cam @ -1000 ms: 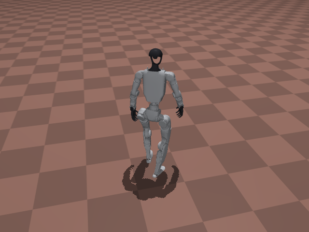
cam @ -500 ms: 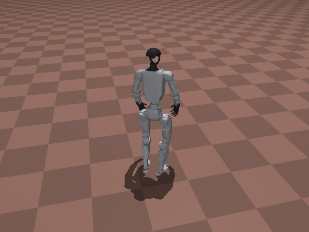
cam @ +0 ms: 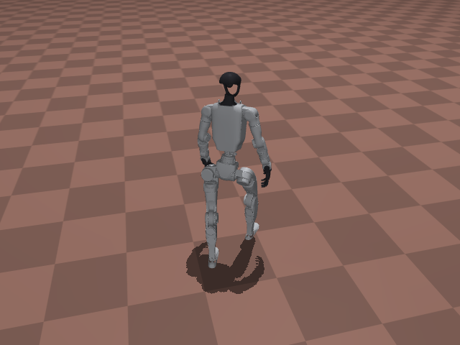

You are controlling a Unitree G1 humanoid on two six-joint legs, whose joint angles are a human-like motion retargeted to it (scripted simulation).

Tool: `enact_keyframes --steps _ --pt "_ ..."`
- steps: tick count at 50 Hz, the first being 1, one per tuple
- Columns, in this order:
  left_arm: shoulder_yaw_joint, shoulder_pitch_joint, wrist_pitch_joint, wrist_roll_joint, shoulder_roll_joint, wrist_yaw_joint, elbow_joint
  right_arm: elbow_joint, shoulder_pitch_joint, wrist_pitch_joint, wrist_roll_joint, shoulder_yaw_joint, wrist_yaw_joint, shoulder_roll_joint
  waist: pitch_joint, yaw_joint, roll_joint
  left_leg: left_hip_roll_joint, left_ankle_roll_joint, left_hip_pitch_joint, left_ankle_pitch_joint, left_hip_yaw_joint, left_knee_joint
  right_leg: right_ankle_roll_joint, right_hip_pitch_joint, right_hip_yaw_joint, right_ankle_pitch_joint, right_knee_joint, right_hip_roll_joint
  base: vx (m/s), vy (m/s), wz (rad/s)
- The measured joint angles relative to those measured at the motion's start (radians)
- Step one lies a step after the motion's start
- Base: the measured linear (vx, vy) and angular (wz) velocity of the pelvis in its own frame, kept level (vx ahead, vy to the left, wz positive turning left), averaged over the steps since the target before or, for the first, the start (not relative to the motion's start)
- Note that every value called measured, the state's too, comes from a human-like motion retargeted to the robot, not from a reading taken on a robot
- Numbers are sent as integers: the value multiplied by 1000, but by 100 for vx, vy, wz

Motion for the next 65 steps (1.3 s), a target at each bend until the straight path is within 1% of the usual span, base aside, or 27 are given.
enact_keyframes --steps 2,5,7,10,12,15,17,19,21,23,25,28,33,35,37,40,42,43,45,47,49,54,57,60,62,63,65 --pt "13 1 -4 -15 -1 13 -3 6 -8 -1 -7 -1 -12 2 -15 7 -4 7 -14 1 -1 66 53 -13 8 3 -2 53 -14 41 -16 39" --pt "42 -12 -6 -52 10 37 -16 10 -57 -5 -25 6 -39 -2 -5 35 2 62 -39 -49 -11 59 299 -44 73 2 -29 74 3 44 -22 14" --pt "56 -19 -7 -69 20 55 -32 4 -96 -10 -36 20 -58 -5 6 59 11 142 -40 -136 -27 79 583 -74 120 -6 -52 67 22 39 -24 2" --pt "67 -35 -4 -76 38 80 -63 -16 -164 -13 -52 46 -91 -13 18 110 53 310 -21 -303 -28 97 1010 -120 180 -39 -80 38 92 37 -22 -16" --pt "71 -47 0 -69 44 97 -83 -32 -213 -12 -63 61 -118 -19 17 152 83 394 2 -405 -47 94 1159 -141 216 -53 -88 1 144 38 -17 -32" --pt "77 -60 5 -54 49 121 -98 -58 -282 -8 -72 80 -152 -23 14 209 110 453 22 -538 -103 85 1210 -156 270 -55 -93 -58 200 39 -9 -32" --pt "88 -89 9 -43 55 130 -90 -77 -341 -1 -71 83 -163 -21 24 234 112 442 19 -603 -122 79 1119 -157 343 -46 -58 -181 220 40 -2 -19" --pt "94 -90 5 -37 54 136 -78 -99 -362 -3 -70 92 -168 -14 24 250 107 407 2 -645 -116 71 988 -155 372 -35 -69 -198 219 39 2 -6" --pt "98 -97 0 -30 55 141 -58 -119 -380 -5 -73 100 -164 -4 25 251 85 336 -15 -660 -67 61 806 -149 403 -25 -79 -222 194 38 5 12" --pt "99 -88 -4 -22 52 146 -44 -134 -379 -10 -85 112 -158 9 17 257 85 300 -38 -685 -27 31 684 -146 412 -16 -102 -203 195 34 7 -7" --pt "105 -89 -7 -11 56 147 -31 -141 -381 -12 -102 120 -144 21 13 239 53 212 -47 -634 67 16 469 -138 430 -6 -127 -198 158 35 9 11" --pt "116 -66 -10 1 54 152 -30 -131 -352 -17 -130 131 -128 43 -1 236 49 189 -46 -633 79 -17 468 -139 426 17 -187 -124 156 32 10 -15" --pt "137 -25 -14 23 62 161 -44 -81 -291 -20 -187 120 -95 73 1 199 9 139 5 -570 17 -13 494 -113 404 38 -273 81 105 31 9 -13" --pt "140 -7 -16 30 65 159 -51 -62 -265 -20 -208 111 -80 80 8 173 -13 112 19 -532 -3 2 486 -94 373 28 -271 209 65 29 7 -12" --pt "136 10 -17 39 69 154 -58 -47 -239 -21 -223 104 -65 82 15 139 -37 78 27 -489 -13 17 461 -70 325 26 -238 335 27 28 6 -8" --pt "127 34 -15 52 74 145 -65 -33 -202 -22 -232 91 -50 82 16 86 -63 41 31 -424 -15 37 405 -59 243 20 -234 439 -22 29 6 -15" --pt "118 46 -13 55 73 141 -69 -30 -180 -24 -229 82 -45 78 15 54 -69 28 27 -369 -3 47 339 -57 196 8 -223 428 -41 31 6 -27" --pt "114 45 -10 56 74 136 -71 -31 -175 -24 -224 75 -43 74 18 43 -64 22 23 -316 29 50 250 -55 180 0 -209 393 -39 32 6 -30" --pt "100 57 -13 60 67 134 -78 -31 -149 -26 -212 65 -49 71 15 13 -73 9 17 -277 28 62 216 -42 137 -4 -188 346 -56 31 5 -20" --pt "86 61 -16 60 63 131 -85 -33 -126 -28 -191 55 -60 65 10 -7 -68 12 10 -246 23 74 182 -26 105 -15 -152 264 -51 32 5 -31" --pt "72 55 -21 54 58 130 -92 -35 -110 -29 -169 42 -73 51 8 -9 -46 28 4 -204 33 85 116 -13 94 -36 -100 152 -27 32 4 -43" --pt "45 51 -42 33 48 154 -104 -41 -76 -40 -125 24 -120 47 -9 -20 -55 21 6 -175 -22 110 134 16 55 -63 -35 35 -49 31 0 -25" --pt "41 48 -54 8 41 180 -104 -45 -67 -48 -104 18 -151 52 -13 -11 -55 31 7 -161 -68 120 188 16 66 -81 4 26 -58 31 -7 -19" --pt "44 66 -62 -20 30 208 -101 -51 -53 -56 -90 19 -183 59 -27 -7 -66 45 5 -163 -105 161 284 11 65 -74 19 91 -76 31 -12 -1" --pt "54 67 -61 -51 39 227 -95 -58 -67 -63 -74 21 -207 59 -11 4 -56 97 -7 -191 -133 160 439 0 109 -85 11 91 -53 34 -15 -10" --pt "59 72 -60 -64 41 235 -91 -61 -71 -67 -68 23 -217 60 -1 14 -49 134 -21 -216 -127 157 543 -9 129 -88 5 93 -35 33 -18 -31" --pt "69 85 -54 -88 45 247 -88 -74 -78 -73 -57 27 -236 59 17 40 -29 233 -35 -283 -117 157 790 -32 161 -97 -11 95 8 31 -19 -45"
